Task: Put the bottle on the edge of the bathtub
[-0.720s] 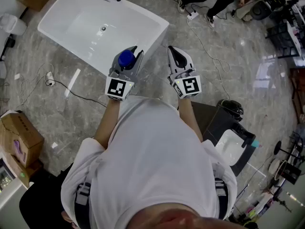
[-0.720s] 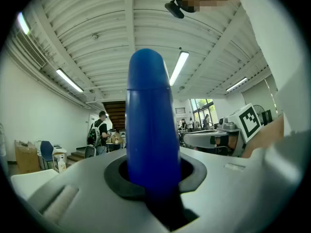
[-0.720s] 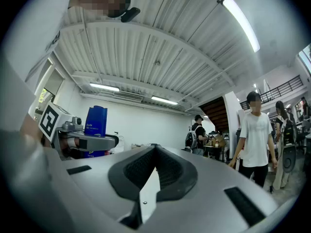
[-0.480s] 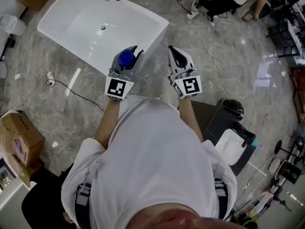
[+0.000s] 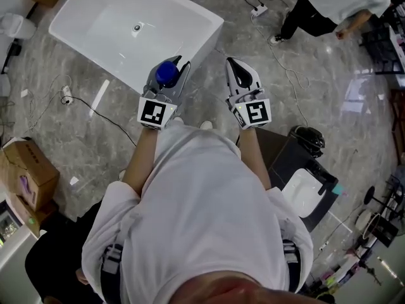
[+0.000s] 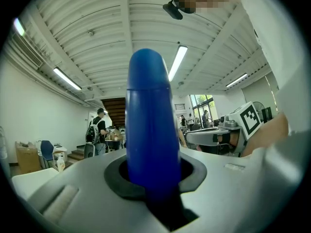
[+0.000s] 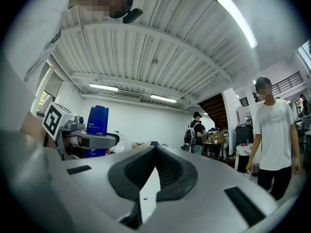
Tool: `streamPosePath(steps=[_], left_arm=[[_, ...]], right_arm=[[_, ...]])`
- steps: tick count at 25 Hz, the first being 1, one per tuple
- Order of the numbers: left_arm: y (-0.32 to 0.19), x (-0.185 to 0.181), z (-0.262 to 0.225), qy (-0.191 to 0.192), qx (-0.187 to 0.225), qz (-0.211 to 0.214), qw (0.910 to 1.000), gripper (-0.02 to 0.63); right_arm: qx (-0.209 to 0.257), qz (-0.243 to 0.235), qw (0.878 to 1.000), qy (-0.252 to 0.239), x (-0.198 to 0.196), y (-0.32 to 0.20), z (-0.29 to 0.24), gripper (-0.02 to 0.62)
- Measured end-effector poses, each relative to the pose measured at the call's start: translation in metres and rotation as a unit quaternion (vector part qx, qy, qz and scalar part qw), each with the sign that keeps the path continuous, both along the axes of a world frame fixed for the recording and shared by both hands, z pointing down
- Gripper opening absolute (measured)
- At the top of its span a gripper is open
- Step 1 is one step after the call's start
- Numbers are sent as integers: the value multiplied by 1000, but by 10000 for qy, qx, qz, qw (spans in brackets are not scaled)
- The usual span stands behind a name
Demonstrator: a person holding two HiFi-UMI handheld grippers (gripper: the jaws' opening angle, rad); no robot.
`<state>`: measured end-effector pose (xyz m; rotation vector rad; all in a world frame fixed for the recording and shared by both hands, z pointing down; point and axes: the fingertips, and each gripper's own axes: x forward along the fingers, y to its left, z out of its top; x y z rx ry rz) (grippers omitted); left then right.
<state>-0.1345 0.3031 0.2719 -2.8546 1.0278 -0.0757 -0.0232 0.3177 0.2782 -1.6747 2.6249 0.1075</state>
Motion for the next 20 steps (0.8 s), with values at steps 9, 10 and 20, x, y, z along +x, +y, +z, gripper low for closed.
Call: streamPosePath(steps=[9, 10, 20], left_arm=[[3, 33, 11, -120, -46, -167, 9998, 94], [1, 35, 12, -122, -66, -186, 9997, 94], [-24, 61, 25, -141, -147, -361, 9991, 94]], right_arm=[[-114, -279, 9995, -52, 33, 4, 12, 2], [-120, -297, 9995, -55, 35, 2, 13, 2], [-188, -398, 9990, -31, 68, -24, 22, 2]])
